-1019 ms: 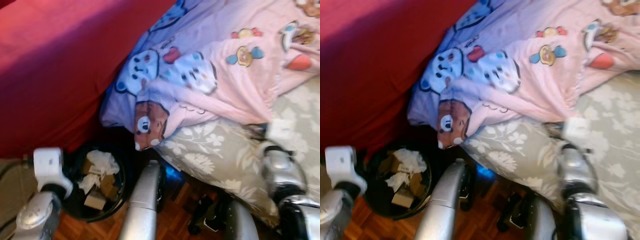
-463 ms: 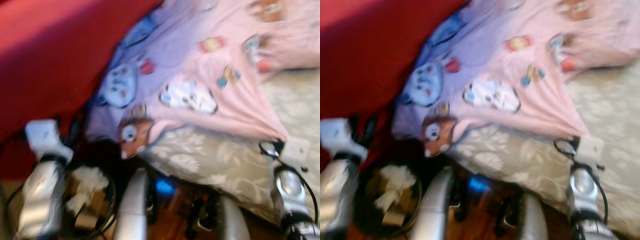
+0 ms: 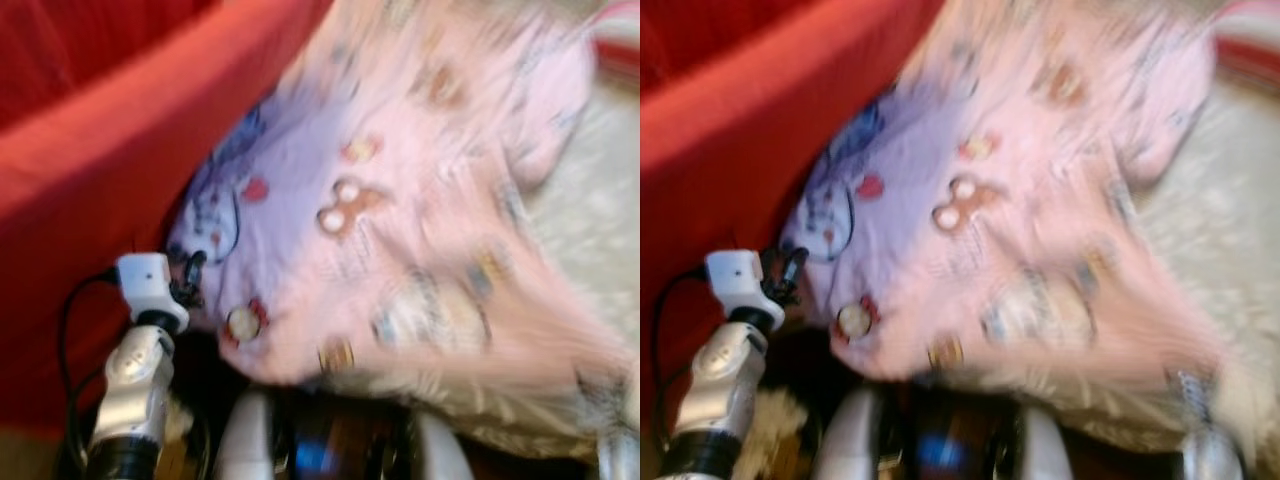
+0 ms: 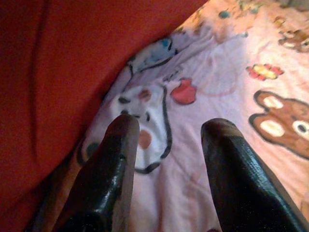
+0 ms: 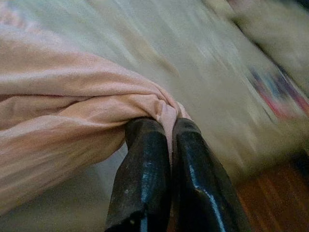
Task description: Clean up the room
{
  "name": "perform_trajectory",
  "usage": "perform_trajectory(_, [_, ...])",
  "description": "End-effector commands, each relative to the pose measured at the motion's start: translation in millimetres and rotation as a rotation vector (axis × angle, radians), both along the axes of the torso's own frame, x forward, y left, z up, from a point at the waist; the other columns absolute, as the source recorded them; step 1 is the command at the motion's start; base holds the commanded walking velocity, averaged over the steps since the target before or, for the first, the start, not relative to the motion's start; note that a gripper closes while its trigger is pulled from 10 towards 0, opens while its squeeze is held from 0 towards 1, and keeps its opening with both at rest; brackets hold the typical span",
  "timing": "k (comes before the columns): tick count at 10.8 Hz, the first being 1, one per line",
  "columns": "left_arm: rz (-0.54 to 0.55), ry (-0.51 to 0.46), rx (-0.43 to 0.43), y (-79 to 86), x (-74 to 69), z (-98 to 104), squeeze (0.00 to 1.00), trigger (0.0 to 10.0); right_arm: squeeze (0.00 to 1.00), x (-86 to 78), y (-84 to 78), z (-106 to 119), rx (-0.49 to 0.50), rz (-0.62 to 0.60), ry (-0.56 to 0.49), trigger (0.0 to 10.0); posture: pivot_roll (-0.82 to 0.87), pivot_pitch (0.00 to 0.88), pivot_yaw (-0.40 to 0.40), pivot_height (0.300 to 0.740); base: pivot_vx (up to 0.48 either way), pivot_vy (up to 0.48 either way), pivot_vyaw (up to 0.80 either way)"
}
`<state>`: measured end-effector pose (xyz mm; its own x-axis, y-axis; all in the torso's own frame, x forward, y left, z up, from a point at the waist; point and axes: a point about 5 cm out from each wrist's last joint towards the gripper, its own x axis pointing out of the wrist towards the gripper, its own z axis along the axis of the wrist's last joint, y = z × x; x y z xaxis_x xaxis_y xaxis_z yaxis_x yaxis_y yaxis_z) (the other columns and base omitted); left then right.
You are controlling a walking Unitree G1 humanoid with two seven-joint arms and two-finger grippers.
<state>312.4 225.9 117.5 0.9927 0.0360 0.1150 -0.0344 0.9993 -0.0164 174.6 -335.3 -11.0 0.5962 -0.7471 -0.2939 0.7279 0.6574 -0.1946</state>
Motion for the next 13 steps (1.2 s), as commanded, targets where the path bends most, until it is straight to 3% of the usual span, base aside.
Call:
perform_trajectory(1, [0.001,0.026,0.010,2.0,-2.1,-7.9,0.00,10.0,0.00,-30.8,-1.5,-18.8,0.074,-0.144,0.070,0.0,0.11,0.091,-0.028,0.627,0.000,0.000,0.00])
perform_trajectory(2, [-0.002,0.038,0.011,2.8,-2.0,-11.6,0.00,10.0,0.00,-52.9,1.7,-32.1,0.138,-0.248,0.117,0.0,0.11,0.085,-0.021,0.627,0.000,0.000,0.00])
perform_trajectory(3, [-0.010,0.062,0.018,5.3,-2.3,-19.2,0.00,10.0,0.00,-104.5,23.3,-62.4,0.281,-0.460,0.258,0.0,0.11,0.079,-0.013,0.627,0.000,0.000,0.00])
perform_trajectory(6, [-0.023,0.080,0.028,4.0,-0.7,-26.8,0.00,10.0,0.00,-136.7,42.0,-77.8,0.376,-0.626,0.368,0.0,0.12,0.073,-0.010,0.627,0.000,0.000,0.00])
perform_trajectory(13, [-0.024,0.086,0.030,3.9,-1.3,-28.4,0.00,10.0,0.00,-140.4,42.8,-78.5,0.375,-0.640,0.388,0.0,0.12,0.077,-0.011,0.627,0.000,0.000,0.00])
